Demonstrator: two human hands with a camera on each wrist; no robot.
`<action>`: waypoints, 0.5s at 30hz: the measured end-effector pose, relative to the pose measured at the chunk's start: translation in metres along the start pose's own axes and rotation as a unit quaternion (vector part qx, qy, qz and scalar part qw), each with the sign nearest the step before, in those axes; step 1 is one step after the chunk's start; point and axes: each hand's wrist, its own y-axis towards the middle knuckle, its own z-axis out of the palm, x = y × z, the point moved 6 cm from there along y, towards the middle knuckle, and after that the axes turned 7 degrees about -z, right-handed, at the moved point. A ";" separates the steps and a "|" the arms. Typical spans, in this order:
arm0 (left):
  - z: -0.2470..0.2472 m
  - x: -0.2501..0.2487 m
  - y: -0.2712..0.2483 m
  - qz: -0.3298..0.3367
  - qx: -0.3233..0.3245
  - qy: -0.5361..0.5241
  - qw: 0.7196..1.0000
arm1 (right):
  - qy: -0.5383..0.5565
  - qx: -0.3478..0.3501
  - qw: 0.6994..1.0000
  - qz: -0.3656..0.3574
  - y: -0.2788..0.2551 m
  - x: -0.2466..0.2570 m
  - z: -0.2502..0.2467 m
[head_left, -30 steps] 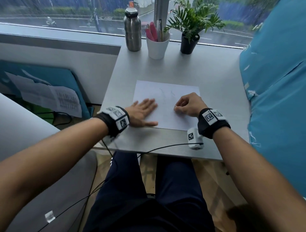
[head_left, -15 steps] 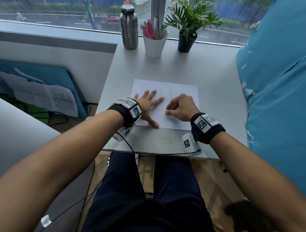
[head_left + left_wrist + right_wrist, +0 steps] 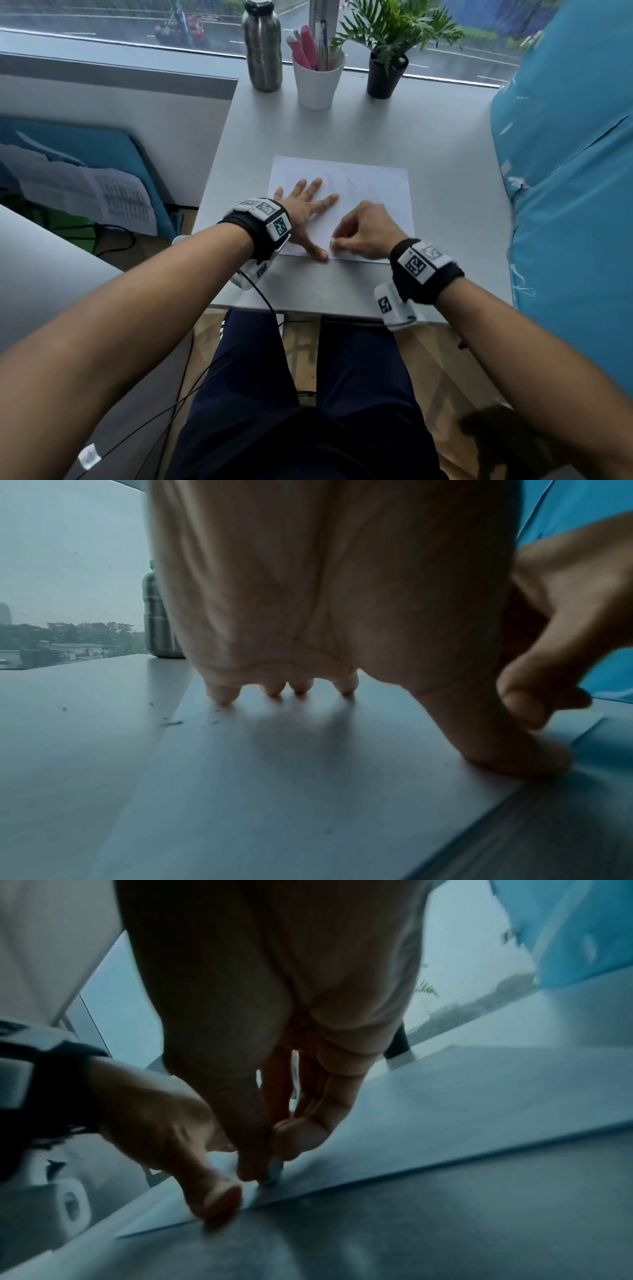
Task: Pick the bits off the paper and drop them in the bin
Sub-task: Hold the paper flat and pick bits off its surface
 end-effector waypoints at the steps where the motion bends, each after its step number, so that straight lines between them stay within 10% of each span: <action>1: 0.000 0.000 0.000 0.000 0.000 0.000 1.000 | -0.003 0.010 1.000 -0.008 0.000 0.002 0.002; 5: 0.000 -0.003 -0.002 0.003 0.002 0.000 1.000 | 0.021 -0.082 0.995 0.055 0.009 -0.022 -0.025; 15: 0.002 0.000 0.000 0.001 0.000 0.003 1.000 | -0.006 -0.013 1.000 0.006 0.008 -0.002 -0.004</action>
